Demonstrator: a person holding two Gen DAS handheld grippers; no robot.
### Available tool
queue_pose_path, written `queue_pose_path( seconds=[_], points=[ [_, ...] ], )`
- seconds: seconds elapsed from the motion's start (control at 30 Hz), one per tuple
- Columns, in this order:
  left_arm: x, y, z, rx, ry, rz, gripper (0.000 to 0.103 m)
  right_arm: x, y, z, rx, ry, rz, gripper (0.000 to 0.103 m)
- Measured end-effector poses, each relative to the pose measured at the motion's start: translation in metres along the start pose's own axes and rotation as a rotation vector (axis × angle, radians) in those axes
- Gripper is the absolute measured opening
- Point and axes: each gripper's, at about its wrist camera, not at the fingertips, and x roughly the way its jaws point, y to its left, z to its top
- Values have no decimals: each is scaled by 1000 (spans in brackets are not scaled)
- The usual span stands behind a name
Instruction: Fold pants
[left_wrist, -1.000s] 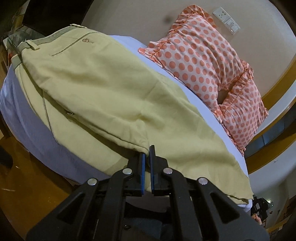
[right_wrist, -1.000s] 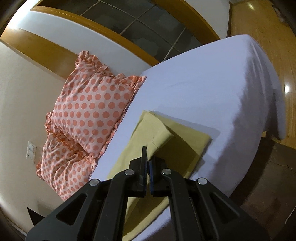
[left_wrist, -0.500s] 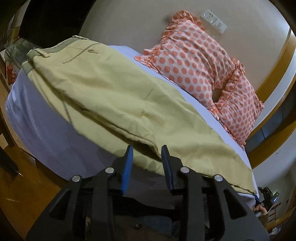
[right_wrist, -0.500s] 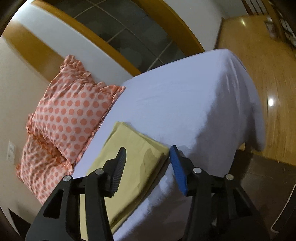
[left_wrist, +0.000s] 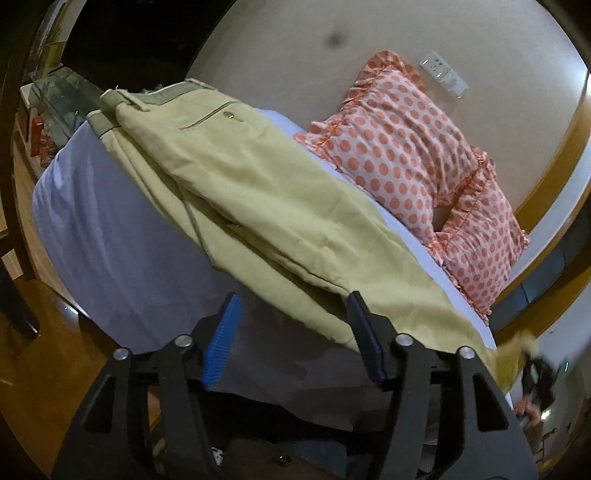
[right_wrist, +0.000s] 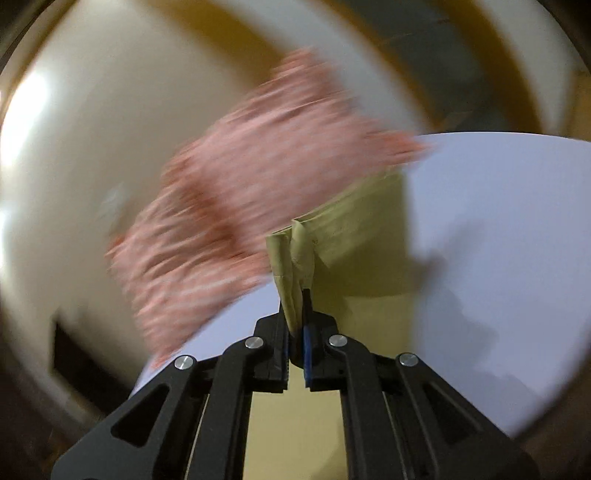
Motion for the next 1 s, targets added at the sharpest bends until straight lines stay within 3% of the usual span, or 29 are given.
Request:
queue_pose_path(
  seconds=[0.13,0.17,0.2,0.23,0.3,0.33,0.4,0.43,0.53,0.67,0.9,1.0],
  points=[
    [-4,-12,-5,58,-29,-14,78,65,105,-47,-146,202,269,6],
    [-5,-15,-6,70,-33,-21,79,84,134,-73,-194,292,327,6],
    [-5,-17,-8,83,-35,-35,80,98,152,-94,-238,372,350,7],
    [-5,-19,-9,93,-36,-49,80,116,176,-126,-323,511,352,8],
    [-5,-21,-11,113,-32,-68,81,129,193,-161,-410,648,320,27],
    [-4,-21,-13,123,-24,-78,82,129,194,-171,-424,670,310,34],
    [1,-21,-17,146,6,-99,82,117,180,-170,-386,623,317,72],
    [4,-22,-19,156,18,-103,82,115,174,-164,-368,593,307,76],
    [18,-23,-23,164,54,-100,82,106,149,-141,-320,506,233,78],
    [32,-26,-20,159,56,-101,82,114,131,-130,-277,495,155,78],
    [25,-19,12,70,-40,-115,82,117,133,-139,-298,493,140,81],
    [27,-7,33,7,-67,-61,82,116,131,-141,-298,492,140,81]
  ],
)
